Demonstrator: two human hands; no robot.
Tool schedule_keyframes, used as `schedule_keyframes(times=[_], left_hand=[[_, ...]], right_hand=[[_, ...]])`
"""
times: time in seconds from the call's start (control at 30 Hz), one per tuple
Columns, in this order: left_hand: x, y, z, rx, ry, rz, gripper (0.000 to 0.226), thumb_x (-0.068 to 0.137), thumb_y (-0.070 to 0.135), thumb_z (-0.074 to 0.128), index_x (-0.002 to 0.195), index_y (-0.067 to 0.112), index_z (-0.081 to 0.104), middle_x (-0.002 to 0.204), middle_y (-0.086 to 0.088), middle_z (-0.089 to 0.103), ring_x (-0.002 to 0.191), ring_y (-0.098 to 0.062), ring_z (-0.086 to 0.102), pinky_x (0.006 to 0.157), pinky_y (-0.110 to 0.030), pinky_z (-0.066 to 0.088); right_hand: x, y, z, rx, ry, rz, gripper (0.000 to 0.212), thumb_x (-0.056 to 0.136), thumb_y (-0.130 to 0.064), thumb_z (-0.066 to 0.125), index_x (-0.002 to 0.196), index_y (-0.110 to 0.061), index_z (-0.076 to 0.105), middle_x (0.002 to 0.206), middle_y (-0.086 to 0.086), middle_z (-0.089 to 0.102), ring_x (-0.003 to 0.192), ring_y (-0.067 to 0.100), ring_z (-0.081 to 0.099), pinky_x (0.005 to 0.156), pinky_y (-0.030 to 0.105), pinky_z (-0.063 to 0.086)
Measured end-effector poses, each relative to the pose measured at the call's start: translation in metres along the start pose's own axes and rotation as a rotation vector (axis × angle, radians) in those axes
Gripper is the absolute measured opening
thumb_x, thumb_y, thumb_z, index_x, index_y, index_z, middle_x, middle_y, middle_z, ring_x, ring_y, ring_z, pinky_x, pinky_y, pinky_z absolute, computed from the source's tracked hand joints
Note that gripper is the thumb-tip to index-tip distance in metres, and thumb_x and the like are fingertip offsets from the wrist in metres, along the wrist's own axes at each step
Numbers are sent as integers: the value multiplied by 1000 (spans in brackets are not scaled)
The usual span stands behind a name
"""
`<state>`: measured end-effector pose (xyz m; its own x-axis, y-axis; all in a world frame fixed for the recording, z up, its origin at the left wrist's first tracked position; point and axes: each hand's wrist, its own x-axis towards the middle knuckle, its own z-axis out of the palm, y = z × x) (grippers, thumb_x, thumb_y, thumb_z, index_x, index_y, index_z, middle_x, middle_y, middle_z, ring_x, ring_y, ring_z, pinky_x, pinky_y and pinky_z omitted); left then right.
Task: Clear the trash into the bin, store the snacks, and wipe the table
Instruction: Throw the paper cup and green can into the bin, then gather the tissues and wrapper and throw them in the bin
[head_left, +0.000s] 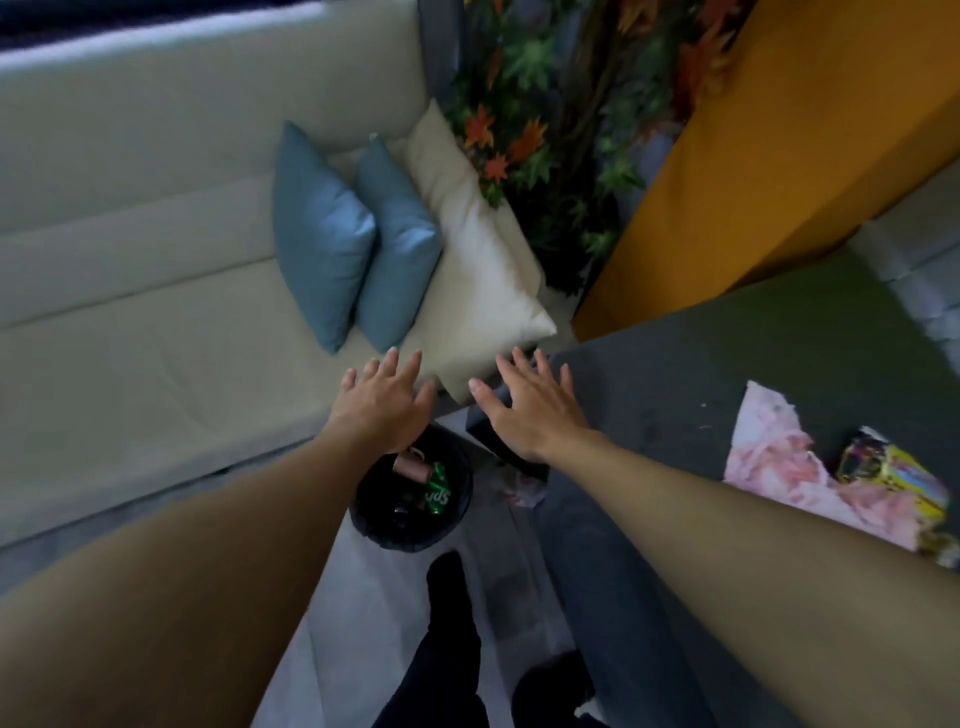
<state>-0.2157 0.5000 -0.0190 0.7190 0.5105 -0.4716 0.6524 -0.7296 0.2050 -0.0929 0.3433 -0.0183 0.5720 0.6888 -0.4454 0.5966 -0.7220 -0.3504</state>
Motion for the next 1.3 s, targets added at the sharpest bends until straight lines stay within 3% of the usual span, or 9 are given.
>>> schedule_keyframes(times=[0.3, 0.67, 1.3], left_hand=[[-29, 83, -39, 75, 99, 165, 62, 102, 51, 24, 159, 28, 12, 167, -7, 11, 153, -26, 12, 123, -49, 8], [-55, 203, -42, 134, 80, 370, 66, 101, 55, 17, 159, 27, 7, 167, -6, 8, 153, -27, 9, 123, -48, 7], [-111, 413, -4, 307, 26, 687, 65, 103, 55, 19, 160, 28, 2, 168, -7, 3, 153, -30, 10, 124, -48, 12]], right_hand=[[-64, 50, -60, -12, 149, 77, 79, 94, -73, 13, 159, -26, 14, 167, -3, 3, 153, 22, -9, 120, 52, -10], [-150, 143, -101, 76, 302, 216, 77, 97, -70, 19, 158, -23, 18, 167, -1, 8, 153, 25, -3, 121, 55, -6], [-311, 302, -105, 247, 532, 559, 76, 96, -71, 25, 157, -24, 21, 166, -1, 12, 153, 27, 4, 121, 58, 4]])
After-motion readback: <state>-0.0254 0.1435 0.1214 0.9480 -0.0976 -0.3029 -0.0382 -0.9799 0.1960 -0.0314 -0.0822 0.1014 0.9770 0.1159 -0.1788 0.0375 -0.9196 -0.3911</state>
